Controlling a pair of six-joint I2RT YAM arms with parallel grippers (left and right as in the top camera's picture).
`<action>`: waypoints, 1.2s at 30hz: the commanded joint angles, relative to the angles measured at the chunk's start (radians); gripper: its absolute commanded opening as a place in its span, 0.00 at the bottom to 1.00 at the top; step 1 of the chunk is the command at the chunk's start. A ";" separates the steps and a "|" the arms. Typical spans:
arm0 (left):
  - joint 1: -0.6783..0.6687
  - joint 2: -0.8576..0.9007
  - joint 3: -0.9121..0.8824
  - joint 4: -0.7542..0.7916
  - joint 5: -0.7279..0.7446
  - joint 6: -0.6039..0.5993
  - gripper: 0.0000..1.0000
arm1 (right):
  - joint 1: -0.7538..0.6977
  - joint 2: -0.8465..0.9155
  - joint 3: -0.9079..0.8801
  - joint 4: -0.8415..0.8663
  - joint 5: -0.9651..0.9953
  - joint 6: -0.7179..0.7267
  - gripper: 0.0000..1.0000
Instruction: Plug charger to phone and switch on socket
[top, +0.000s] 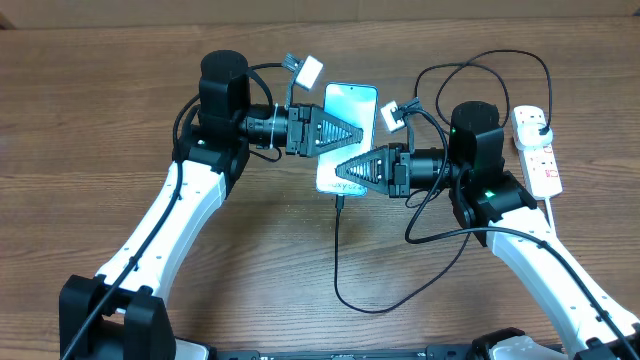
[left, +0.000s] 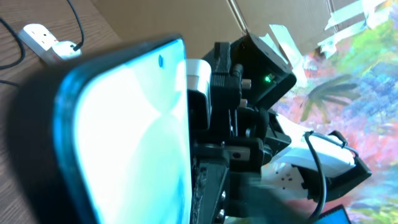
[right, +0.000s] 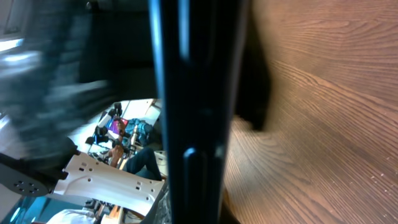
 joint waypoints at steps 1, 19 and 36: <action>0.040 -0.009 0.004 0.002 -0.040 0.050 0.98 | 0.002 -0.013 0.020 0.014 -0.005 -0.008 0.04; 0.477 -0.009 0.004 -0.182 -0.051 0.076 1.00 | 0.011 0.142 0.020 -0.454 0.448 -0.148 0.04; 0.511 -0.009 0.004 -0.198 -0.387 0.075 1.00 | 0.172 0.586 0.020 -0.153 0.393 -0.139 0.04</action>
